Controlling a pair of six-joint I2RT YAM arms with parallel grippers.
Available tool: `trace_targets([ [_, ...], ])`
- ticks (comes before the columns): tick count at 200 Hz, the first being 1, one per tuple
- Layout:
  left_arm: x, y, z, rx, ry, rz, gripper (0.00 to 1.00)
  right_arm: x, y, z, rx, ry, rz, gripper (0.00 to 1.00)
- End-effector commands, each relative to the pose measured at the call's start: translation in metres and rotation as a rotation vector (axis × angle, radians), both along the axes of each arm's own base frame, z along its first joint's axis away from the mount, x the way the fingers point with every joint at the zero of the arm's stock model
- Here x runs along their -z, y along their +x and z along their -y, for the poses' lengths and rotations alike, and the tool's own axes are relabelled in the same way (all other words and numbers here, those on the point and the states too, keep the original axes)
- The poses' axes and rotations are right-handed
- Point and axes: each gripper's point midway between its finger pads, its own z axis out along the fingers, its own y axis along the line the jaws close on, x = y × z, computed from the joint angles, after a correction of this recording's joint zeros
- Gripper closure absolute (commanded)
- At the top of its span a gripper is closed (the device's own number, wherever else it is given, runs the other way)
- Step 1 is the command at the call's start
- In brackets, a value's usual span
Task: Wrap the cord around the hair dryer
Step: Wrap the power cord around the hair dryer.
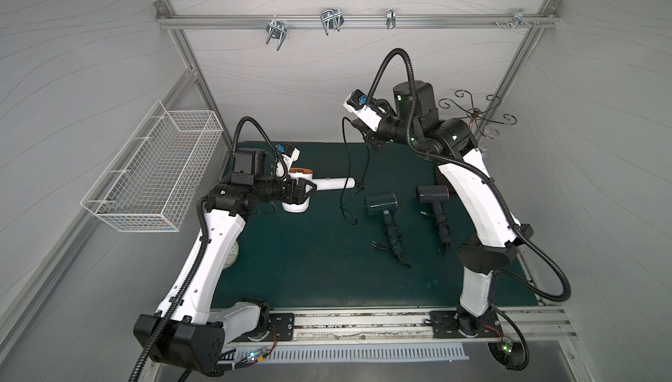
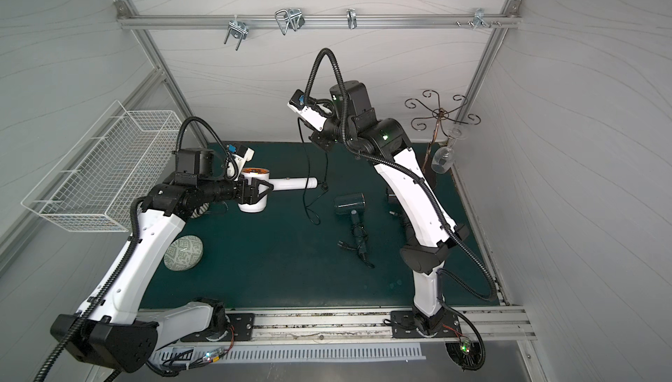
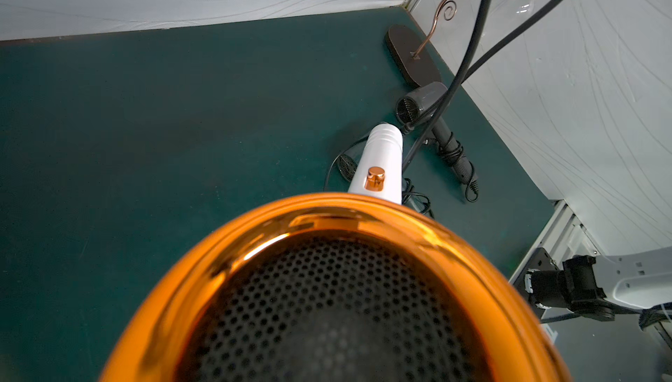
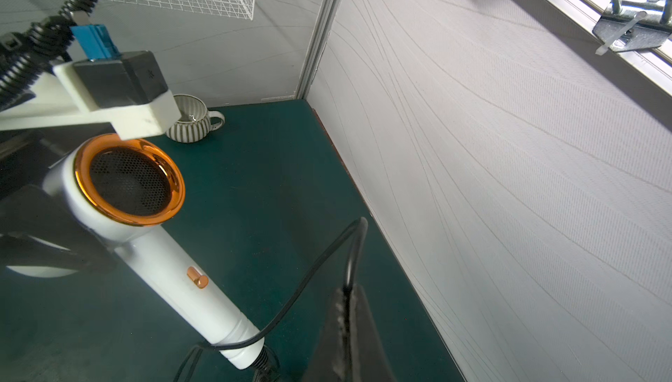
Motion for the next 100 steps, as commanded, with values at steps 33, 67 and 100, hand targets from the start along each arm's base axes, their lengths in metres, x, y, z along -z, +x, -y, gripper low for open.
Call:
trace_targets([
  [33, -0.009, 0.005, 0.003, 0.017, 0.084, 0.097, 1.00, -0.034, 0.002, 0.012, 0.025, 0.004, 0.161, 1.00],
  [67, -0.011, 0.003, 0.006, 0.032, 0.079, 0.100, 1.00, -0.035, 0.001, 0.008, 0.011, 0.007, 0.176, 1.00],
  [100, -0.026, -0.022, 0.038, 0.219, -0.057, 0.102, 1.00, -0.027, 0.012, -0.007, -0.021, 0.012, 0.179, 1.00],
])
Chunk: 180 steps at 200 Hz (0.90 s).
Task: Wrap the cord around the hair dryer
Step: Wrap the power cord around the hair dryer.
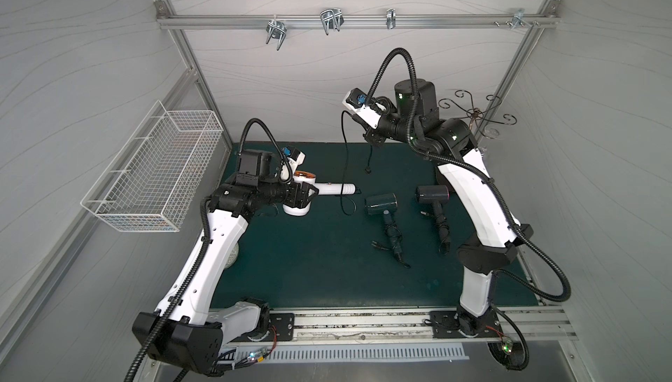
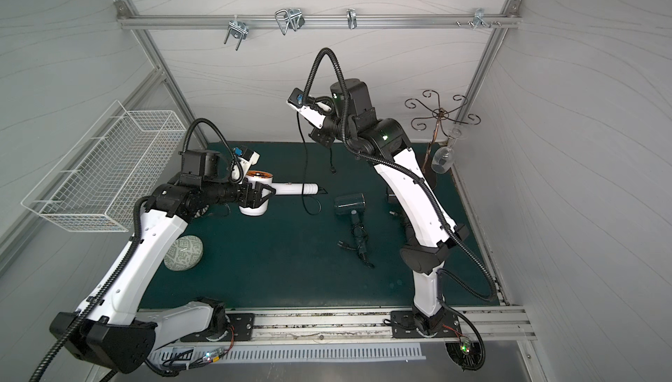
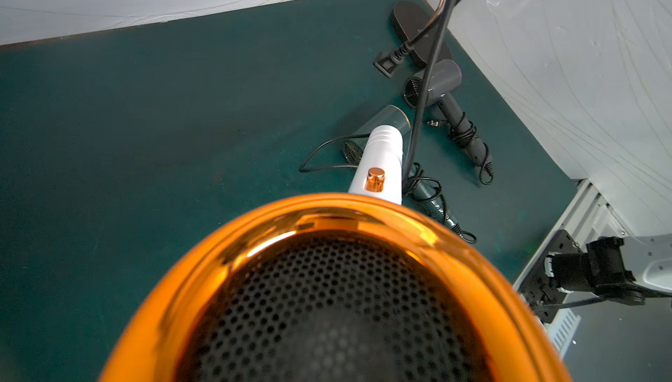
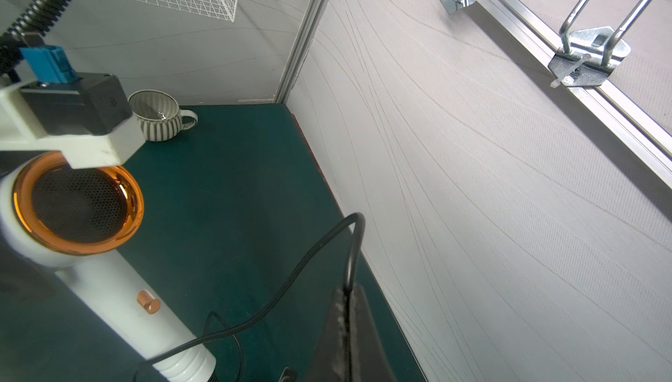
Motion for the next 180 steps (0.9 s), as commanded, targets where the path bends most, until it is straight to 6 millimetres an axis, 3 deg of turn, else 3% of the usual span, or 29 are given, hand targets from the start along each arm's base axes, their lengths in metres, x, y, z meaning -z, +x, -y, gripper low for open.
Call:
trace_targets([
  [1, -0.033, -0.015, 0.030, 0.178, -0.117, 0.093, 1.00, -0.013, 0.003, -0.009, -0.040, 0.023, 0.071, 1.00],
  [23, -0.047, -0.038, 0.053, 0.317, -0.208, 0.091, 1.00, -0.010, 0.010, -0.020, -0.083, 0.048, 0.060, 1.00],
  [41, -0.066, -0.053, 0.064, 0.403, -0.282, 0.101, 1.00, 0.004, 0.019, -0.027, -0.109, 0.063, 0.008, 1.00],
  [88, -0.124, -0.080, 0.072, 0.531, -0.384, 0.191, 1.00, 0.054, 0.049, -0.026, -0.162, 0.143, -0.257, 1.00],
  [133, -0.160, -0.093, 0.070, 0.573, -0.376, 0.284, 1.00, 0.089, 0.078, -0.006, -0.214, 0.281, -0.545, 1.00],
  [180, -0.168, -0.087, 0.065, 0.537, -0.329, 0.329, 1.00, 0.123, 0.077, 0.004, -0.227, 0.301, -0.719, 1.00],
])
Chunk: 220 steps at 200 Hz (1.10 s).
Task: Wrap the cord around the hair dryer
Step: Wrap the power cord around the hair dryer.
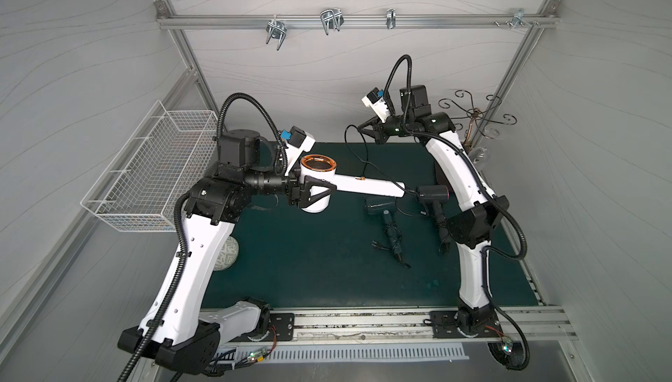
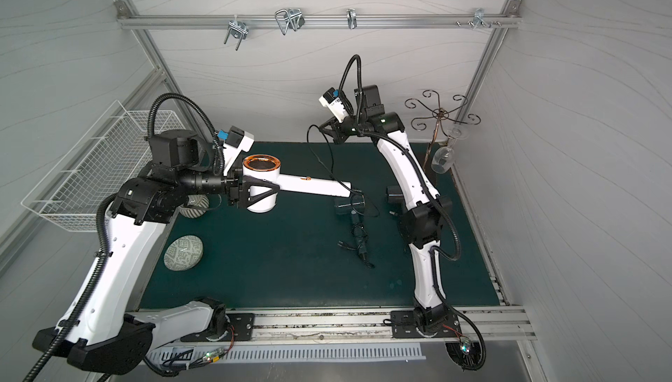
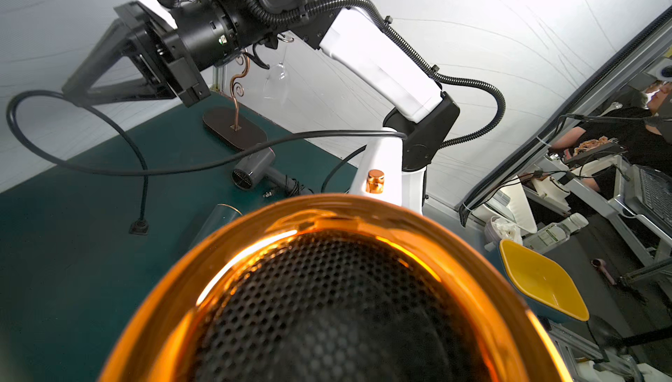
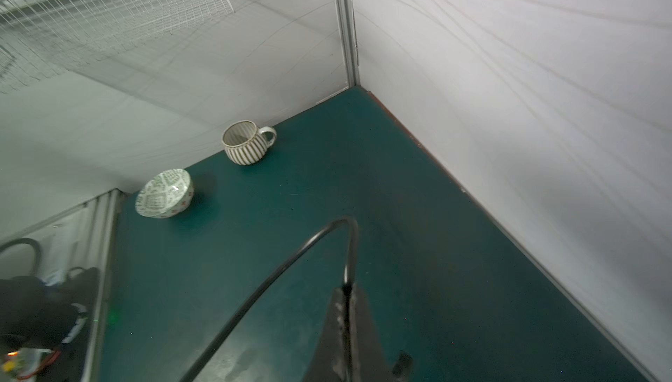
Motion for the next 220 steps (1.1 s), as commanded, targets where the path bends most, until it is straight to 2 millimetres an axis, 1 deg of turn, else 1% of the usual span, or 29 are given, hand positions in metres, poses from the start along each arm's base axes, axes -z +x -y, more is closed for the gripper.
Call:
trace_targets([
  [1, -0.026, -0.006, -0.002, 0.018, -0.017, 0.121, 1.00, -0.001, -0.017, -0.007, -0.081, 0.071, -0.090, 1.00],
  [16, -0.031, 0.001, -0.005, -0.001, -0.027, 0.127, 1.00, 0.006, -0.018, -0.005, -0.097, 0.086, -0.119, 1.00],
  [26, -0.037, 0.004, -0.006, -0.004, -0.044, 0.129, 1.00, 0.012, -0.019, -0.005, -0.094, 0.101, -0.172, 1.00],
  [52, -0.047, 0.012, -0.011, -0.019, -0.074, 0.131, 1.00, 0.023, -0.015, 0.000, -0.098, 0.132, -0.246, 1.00],
  [67, -0.052, 0.016, -0.015, -0.035, -0.093, 0.131, 1.00, 0.026, -0.013, 0.003, -0.104, 0.151, -0.275, 1.00],
  [84, -0.061, 0.027, -0.022, -0.059, -0.132, 0.125, 1.00, 0.030, -0.011, 0.006, -0.105, 0.164, -0.303, 1.00],
  [119, -0.079, 0.049, -0.036, -0.097, -0.201, 0.132, 1.00, 0.041, -0.014, 0.003, -0.123, 0.217, -0.377, 1.00],
  [137, -0.087, 0.054, -0.041, -0.105, -0.224, 0.137, 1.00, 0.046, -0.017, 0.003, -0.127, 0.228, -0.402, 1.00],
  [149, -0.091, 0.056, -0.042, -0.106, -0.231, 0.144, 1.00, 0.045, -0.017, 0.006, -0.117, 0.220, -0.396, 1.00],
  [157, -0.094, 0.056, -0.042, -0.104, -0.232, 0.148, 1.00, 0.043, -0.016, 0.010, -0.114, 0.217, -0.387, 0.86],
  [164, -0.095, 0.056, -0.042, -0.103, -0.233, 0.150, 1.00, 0.043, -0.016, 0.013, -0.108, 0.211, -0.376, 0.66],
  [169, -0.097, 0.056, -0.043, -0.104, -0.233, 0.155, 1.00, 0.042, -0.016, 0.016, -0.106, 0.208, -0.363, 0.57],
  [177, -0.098, 0.056, -0.043, -0.103, -0.236, 0.155, 1.00, 0.040, -0.018, 0.019, -0.108, 0.202, -0.337, 0.50],
  [188, -0.100, 0.057, -0.043, -0.104, -0.241, 0.156, 1.00, 0.040, -0.020, 0.022, -0.097, 0.190, -0.300, 0.36],
  [196, -0.102, 0.058, -0.044, -0.108, -0.245, 0.158, 1.00, 0.040, -0.021, 0.025, -0.085, 0.187, -0.276, 0.30],
  [205, -0.104, 0.059, -0.045, -0.110, -0.251, 0.161, 1.00, 0.042, -0.022, 0.027, -0.073, 0.186, -0.251, 0.24],
  [220, -0.107, 0.061, -0.047, -0.117, -0.259, 0.165, 1.00, 0.044, -0.026, 0.030, -0.059, 0.194, -0.209, 0.18],
])
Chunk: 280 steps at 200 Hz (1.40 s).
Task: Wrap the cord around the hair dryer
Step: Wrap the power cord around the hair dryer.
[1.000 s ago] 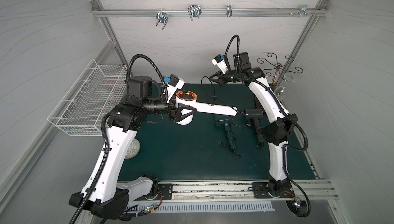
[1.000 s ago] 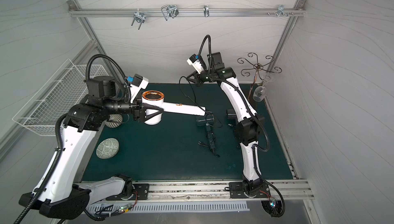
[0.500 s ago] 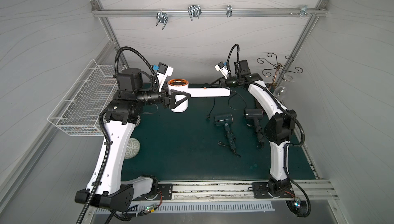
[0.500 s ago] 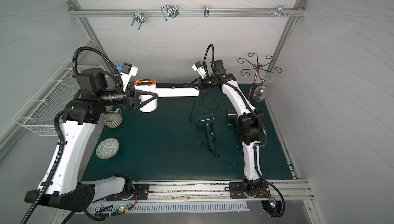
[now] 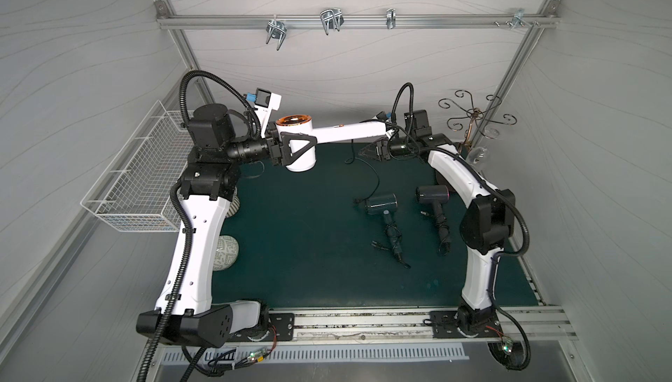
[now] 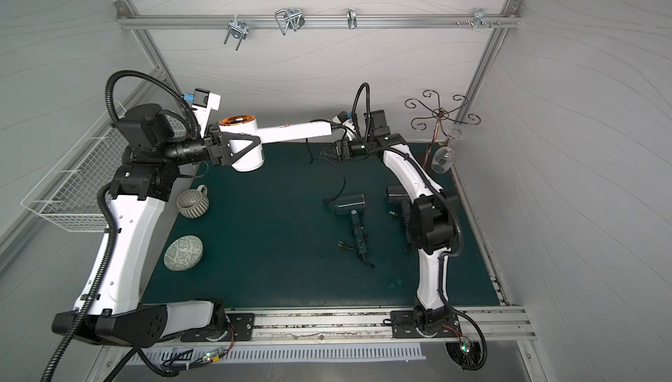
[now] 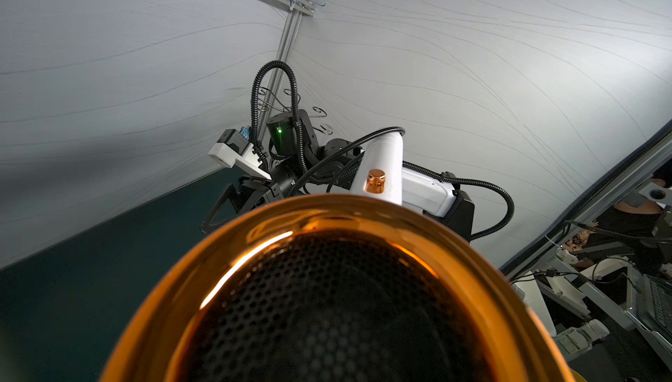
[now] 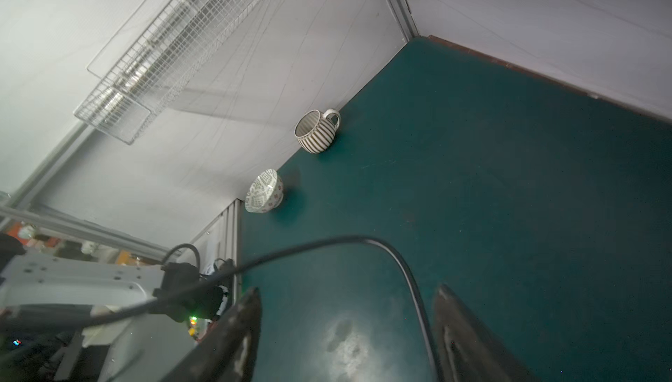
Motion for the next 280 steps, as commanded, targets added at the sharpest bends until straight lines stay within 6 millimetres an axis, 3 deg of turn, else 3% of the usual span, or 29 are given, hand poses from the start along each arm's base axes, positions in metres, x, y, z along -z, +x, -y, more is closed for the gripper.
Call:
trace_targets([
  [1, -0.045, -0.014, -0.001, 0.024, -0.026, 0.169, 1.00, -0.025, -0.007, 0.009, 0.021, 0.028, 0.168, 0.18],
  [50, -0.053, -0.002, -0.006, -0.006, -0.043, 0.169, 1.00, -0.021, -0.025, 0.020, 0.052, 0.061, 0.285, 0.03],
  [93, -0.057, 0.002, -0.005, 0.008, -0.073, 0.156, 1.00, -0.026, -0.037, 0.023, 0.105, 0.103, 0.456, 0.01],
  [152, -0.062, 0.003, -0.004, 0.041, -0.105, 0.150, 1.00, -0.002, -0.023, 0.000, 0.171, -0.072, 0.767, 0.01],
  [201, -0.066, 0.000, -0.003, 0.056, -0.121, 0.154, 1.00, 0.018, 0.011, -0.011, 0.186, -0.154, 0.817, 0.01],
  [215, -0.067, 0.000, -0.003, 0.057, -0.125, 0.158, 1.00, 0.019, 0.016, -0.014, 0.183, -0.163, 0.816, 0.07],
  [231, -0.067, 0.001, -0.003, 0.058, -0.126, 0.156, 1.00, 0.022, 0.019, -0.017, 0.167, -0.161, 0.796, 0.21],
  [259, -0.065, 0.003, -0.005, 0.049, -0.126, 0.149, 1.00, 0.026, 0.009, -0.020, 0.132, -0.139, 0.748, 0.45],
  [280, -0.063, 0.007, -0.008, 0.034, -0.125, 0.141, 1.00, 0.030, 0.000, -0.018, 0.118, -0.132, 0.727, 0.54],
])
